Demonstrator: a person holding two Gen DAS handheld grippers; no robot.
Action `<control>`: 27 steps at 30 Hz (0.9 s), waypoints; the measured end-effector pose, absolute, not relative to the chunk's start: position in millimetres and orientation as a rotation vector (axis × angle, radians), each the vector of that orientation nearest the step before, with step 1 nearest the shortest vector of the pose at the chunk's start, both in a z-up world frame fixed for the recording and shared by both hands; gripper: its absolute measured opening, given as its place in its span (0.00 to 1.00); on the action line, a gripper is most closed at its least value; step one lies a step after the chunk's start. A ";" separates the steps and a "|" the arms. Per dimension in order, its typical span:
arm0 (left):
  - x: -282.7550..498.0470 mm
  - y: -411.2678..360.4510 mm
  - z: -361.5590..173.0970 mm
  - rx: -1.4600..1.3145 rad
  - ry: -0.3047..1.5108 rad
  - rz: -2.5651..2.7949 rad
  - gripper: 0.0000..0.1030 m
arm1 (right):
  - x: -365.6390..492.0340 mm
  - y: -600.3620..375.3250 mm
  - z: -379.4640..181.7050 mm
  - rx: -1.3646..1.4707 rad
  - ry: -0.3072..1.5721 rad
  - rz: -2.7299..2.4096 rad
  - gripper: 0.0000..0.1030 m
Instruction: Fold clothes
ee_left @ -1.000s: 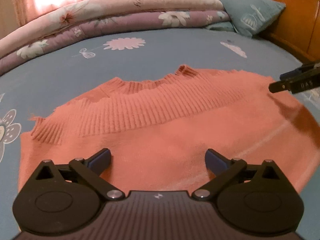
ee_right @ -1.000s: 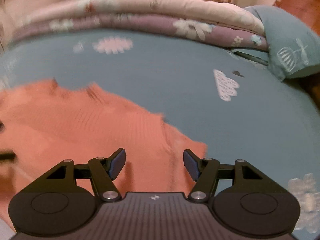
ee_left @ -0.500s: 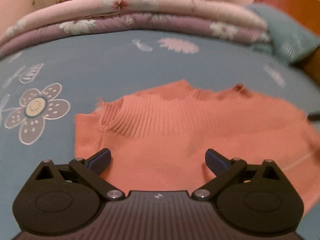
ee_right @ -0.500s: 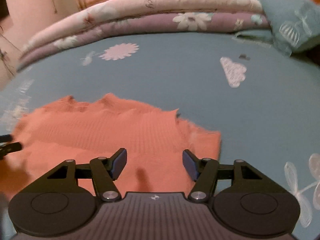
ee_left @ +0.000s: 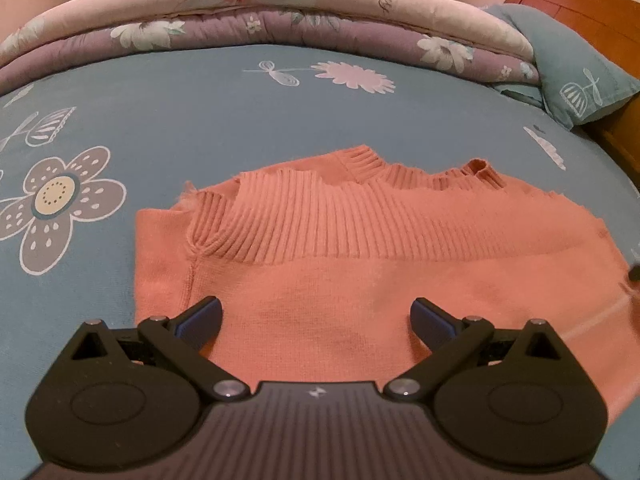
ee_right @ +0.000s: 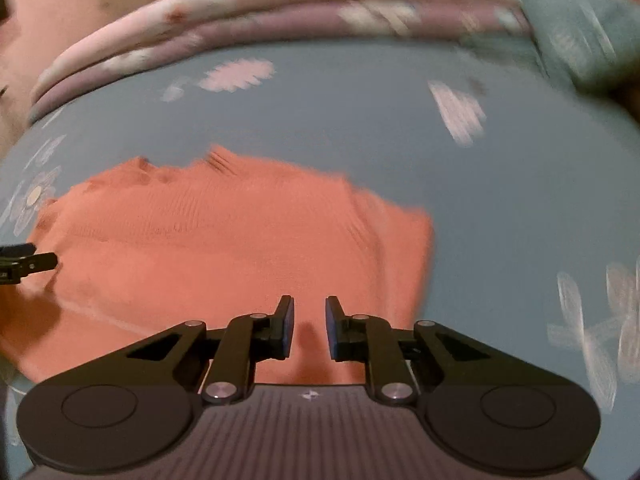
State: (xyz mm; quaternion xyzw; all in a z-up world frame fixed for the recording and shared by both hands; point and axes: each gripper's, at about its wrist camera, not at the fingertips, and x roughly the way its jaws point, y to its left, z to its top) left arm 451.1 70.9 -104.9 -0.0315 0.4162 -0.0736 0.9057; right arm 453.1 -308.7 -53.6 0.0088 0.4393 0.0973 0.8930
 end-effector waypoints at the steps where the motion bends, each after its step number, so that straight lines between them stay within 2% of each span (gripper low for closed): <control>1: 451.3 71.3 -105.3 -0.064 0.860 -0.152 0.97 | 460.6 -296.9 -48.7 -0.025 0.886 0.213 0.19; 5: 451.7 71.8 -107.1 -0.061 0.859 -0.154 0.97 | 510.0 -249.8 -43.3 -0.111 0.842 0.237 0.19; 7: 451.9 72.2 -107.5 -0.061 0.858 -0.155 0.97 | 534.3 -228.7 -46.7 -0.128 0.837 0.252 0.16; 9: 452.0 72.5 -107.9 -0.061 0.857 -0.158 0.97 | 552.5 -212.6 -56.6 -0.146 0.844 0.247 0.11; 15: 451.9 75.4 -108.2 -0.075 0.854 -0.168 0.98 | 593.9 -187.2 -96.7 -0.151 0.893 0.199 0.08; 22: 452.4 71.0 -109.6 -0.057 0.851 -0.159 0.98 | 616.9 -204.5 -108.9 0.070 0.889 0.192 0.07; 27: 452.3 72.3 -109.0 -0.068 0.850 -0.162 0.98 | 605.8 -220.9 -94.7 0.200 0.855 0.213 0.08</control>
